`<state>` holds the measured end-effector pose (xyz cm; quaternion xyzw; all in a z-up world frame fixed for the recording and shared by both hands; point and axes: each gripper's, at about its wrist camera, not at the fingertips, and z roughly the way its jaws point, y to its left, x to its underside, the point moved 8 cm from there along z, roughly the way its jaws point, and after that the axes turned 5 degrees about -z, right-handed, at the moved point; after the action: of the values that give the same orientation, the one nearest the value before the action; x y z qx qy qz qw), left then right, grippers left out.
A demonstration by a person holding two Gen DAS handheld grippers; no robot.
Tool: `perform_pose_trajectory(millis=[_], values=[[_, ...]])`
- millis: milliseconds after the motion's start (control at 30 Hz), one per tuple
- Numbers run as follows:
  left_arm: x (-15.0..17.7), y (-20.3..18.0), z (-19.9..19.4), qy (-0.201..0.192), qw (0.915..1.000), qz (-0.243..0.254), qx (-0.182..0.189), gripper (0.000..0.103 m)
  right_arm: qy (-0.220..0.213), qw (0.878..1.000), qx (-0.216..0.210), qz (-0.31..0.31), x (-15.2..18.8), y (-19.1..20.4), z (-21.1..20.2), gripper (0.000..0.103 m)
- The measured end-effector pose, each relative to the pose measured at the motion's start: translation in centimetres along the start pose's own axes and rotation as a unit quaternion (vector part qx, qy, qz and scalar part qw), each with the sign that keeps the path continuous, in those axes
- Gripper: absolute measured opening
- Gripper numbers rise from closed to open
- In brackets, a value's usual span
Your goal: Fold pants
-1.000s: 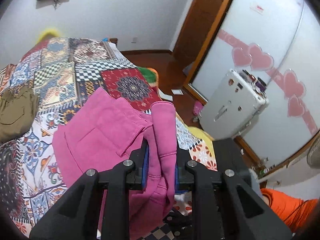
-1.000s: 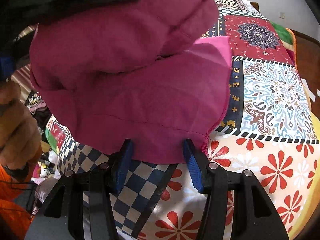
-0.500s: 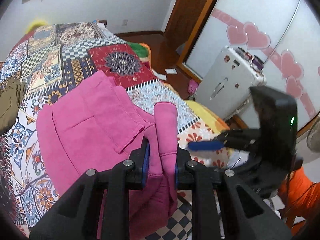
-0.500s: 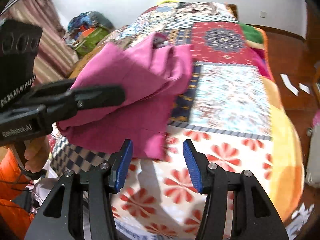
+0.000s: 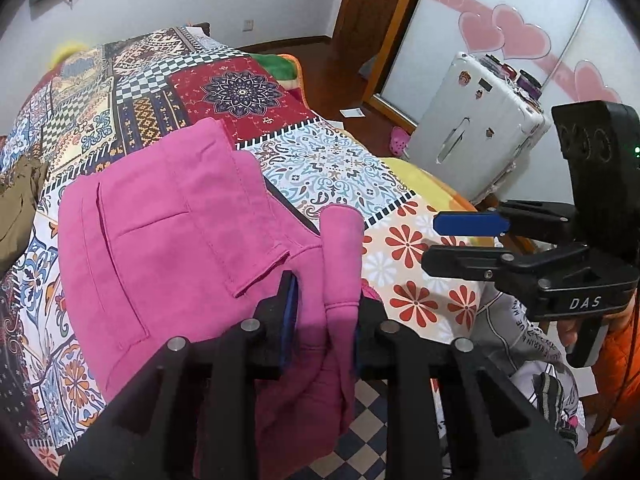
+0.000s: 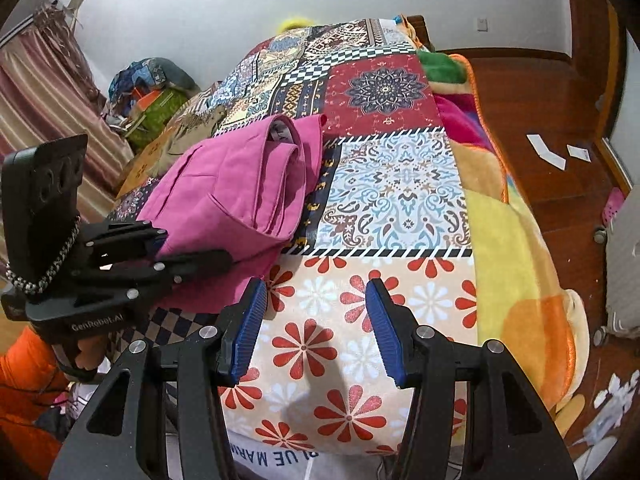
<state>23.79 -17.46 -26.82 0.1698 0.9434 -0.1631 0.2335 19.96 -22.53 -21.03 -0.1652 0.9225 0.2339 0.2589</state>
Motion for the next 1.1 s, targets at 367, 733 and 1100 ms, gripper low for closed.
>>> perform_pose_trajectory(millis=[367,733,1100], values=[[-0.5,-0.9,-2.8,-0.027,0.9996,0.004,0.004,0.064,-0.017,1.000,0.001,-0.015,-0.1,0.8,-0.9,0.049],[-4.0,8.0,-7.7,-0.091,0.9914,-0.062,-0.070,0.065,-0.052,0.997,-0.029,-0.047,-3.1,4.2,-1.1,0.049],[-5.3,16.3,-1.3,-0.036,0.9837,-0.094,-0.149,0.036,0.016,0.989,-0.071,-0.129,-1.6,10.9,6.3,0.047]])
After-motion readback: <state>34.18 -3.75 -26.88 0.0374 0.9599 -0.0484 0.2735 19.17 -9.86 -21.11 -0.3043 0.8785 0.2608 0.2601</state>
